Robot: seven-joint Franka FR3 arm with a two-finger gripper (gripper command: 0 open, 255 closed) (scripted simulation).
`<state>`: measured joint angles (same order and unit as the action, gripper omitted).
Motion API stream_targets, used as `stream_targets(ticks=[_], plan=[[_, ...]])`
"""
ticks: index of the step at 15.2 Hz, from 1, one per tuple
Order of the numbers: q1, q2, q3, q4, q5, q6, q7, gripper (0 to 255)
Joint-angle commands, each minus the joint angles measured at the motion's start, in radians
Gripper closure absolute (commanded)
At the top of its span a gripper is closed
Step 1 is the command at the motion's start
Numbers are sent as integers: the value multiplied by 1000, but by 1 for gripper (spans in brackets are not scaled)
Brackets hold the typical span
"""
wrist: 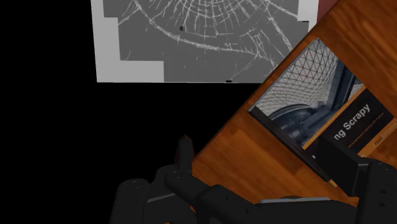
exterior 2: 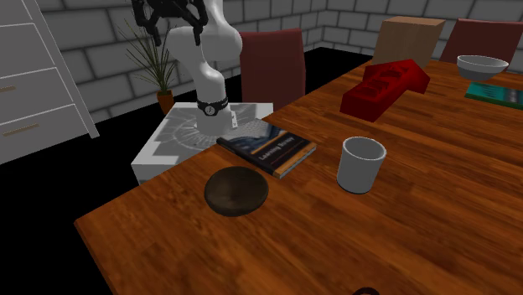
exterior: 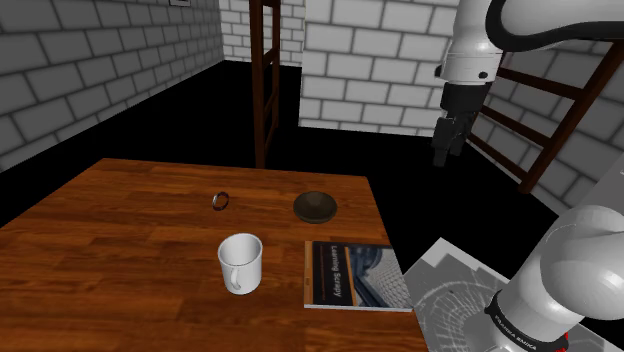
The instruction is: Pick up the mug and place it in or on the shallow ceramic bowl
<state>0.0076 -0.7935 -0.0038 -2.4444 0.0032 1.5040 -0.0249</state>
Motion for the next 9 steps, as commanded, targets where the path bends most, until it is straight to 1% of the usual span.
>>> stream_targets(ticks=[1, 9], plan=[[0, 0, 0, 0, 0, 0, 0, 0], [63, 166, 139, 11, 119, 161, 152, 0]])
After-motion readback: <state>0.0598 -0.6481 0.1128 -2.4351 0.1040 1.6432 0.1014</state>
